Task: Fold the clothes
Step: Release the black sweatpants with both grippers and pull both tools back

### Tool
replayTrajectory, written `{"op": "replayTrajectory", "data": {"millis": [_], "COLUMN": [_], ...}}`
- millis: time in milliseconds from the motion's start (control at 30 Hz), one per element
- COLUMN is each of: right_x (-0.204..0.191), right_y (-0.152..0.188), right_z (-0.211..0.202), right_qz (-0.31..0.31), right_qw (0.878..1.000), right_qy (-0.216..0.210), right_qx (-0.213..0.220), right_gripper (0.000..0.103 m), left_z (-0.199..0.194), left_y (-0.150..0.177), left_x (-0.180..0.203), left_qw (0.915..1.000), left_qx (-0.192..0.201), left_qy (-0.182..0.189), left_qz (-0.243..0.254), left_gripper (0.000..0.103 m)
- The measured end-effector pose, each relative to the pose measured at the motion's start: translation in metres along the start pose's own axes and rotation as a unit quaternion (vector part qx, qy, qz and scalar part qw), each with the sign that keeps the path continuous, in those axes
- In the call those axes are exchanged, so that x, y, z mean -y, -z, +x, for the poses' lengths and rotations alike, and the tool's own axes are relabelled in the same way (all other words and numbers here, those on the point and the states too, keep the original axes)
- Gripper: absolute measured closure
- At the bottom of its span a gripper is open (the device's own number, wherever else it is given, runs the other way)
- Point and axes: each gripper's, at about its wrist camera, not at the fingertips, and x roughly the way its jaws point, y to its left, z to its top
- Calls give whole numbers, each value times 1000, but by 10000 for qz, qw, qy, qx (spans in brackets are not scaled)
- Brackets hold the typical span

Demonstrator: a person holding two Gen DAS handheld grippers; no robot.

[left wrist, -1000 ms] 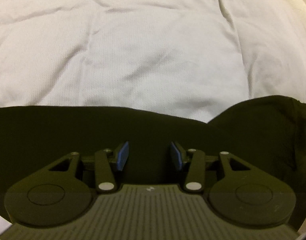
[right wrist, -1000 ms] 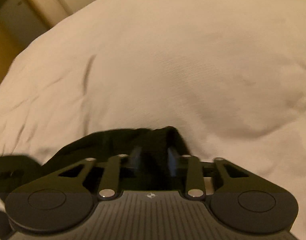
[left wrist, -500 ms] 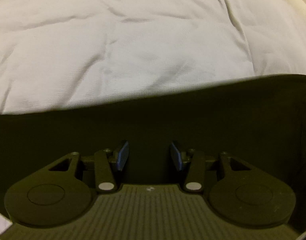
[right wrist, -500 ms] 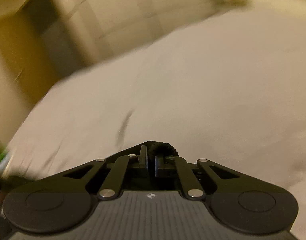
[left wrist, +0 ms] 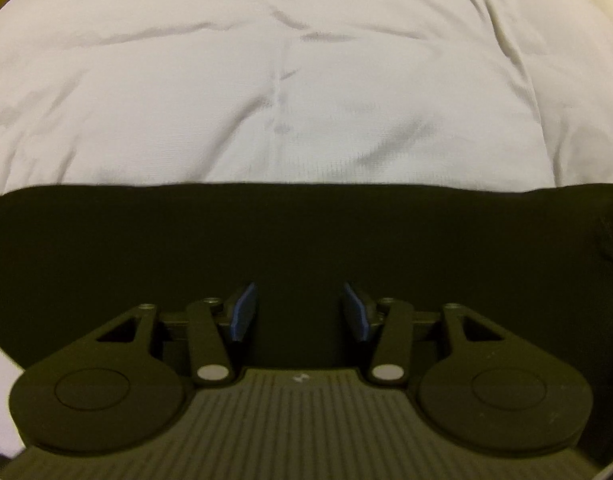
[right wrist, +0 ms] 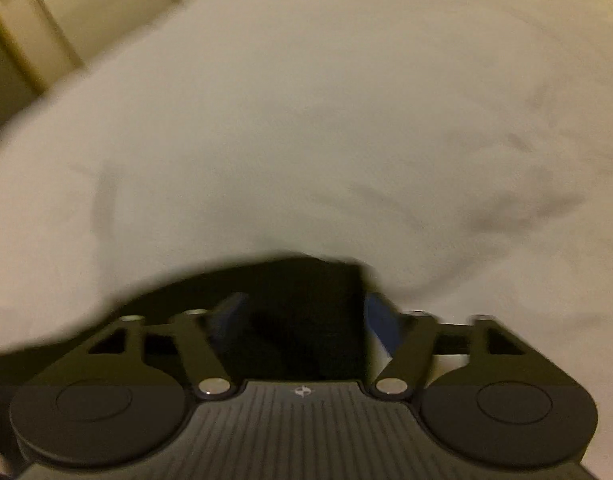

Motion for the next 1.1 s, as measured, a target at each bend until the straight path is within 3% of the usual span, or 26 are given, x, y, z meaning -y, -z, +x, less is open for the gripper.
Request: {"op": "replayTrajectory", "data": {"millis": [100,200,333,467,600,700,967,1033,1100], "right_x": [17,15,20,50,72,62,8,-11,-27], "right_y": [18,51,122,195,246,270,318,328,332], "right_z": [-27,-52,-62,-80,-98,-116,-130,-132,-136], "right_qz": [525,383,391,1488,2741,3076,3210,3030,2809], "right_qw": [9984,9987,9975,9844,9580,9493,9457,9505,9543], "right_qy": [11,-318,63,449,304,179,-54,126,484], "right_qx": [228,59,-581,-822,-790,-628,-513,-680,-896], "right_gripper": [29,30,32,32,30,30,30,31,31], "left_z": [-16,-33,-59,-81,-94,-101,-113,-101,-99], "left_y": [21,49,95,141,185,212,275,276,270], "left_x": [-3,-9,-31,-68,-131,-177,-271,-282,-283], "left_qw": [9999,9994,9971,9938,9799,9653,9283,9307,9371], "left_qx": [-113,-303,-670,-799,-873,-784,-232,-385,-566], "left_qy": [88,177,231,-2,-385,-618,-936,-1040,-1418], "left_qz": [-5,-7,-265,-779,-1753,-2412,-3591,-3485,-3138], "left_gripper": [59,59,59,53,51,51,41,35,33]}}
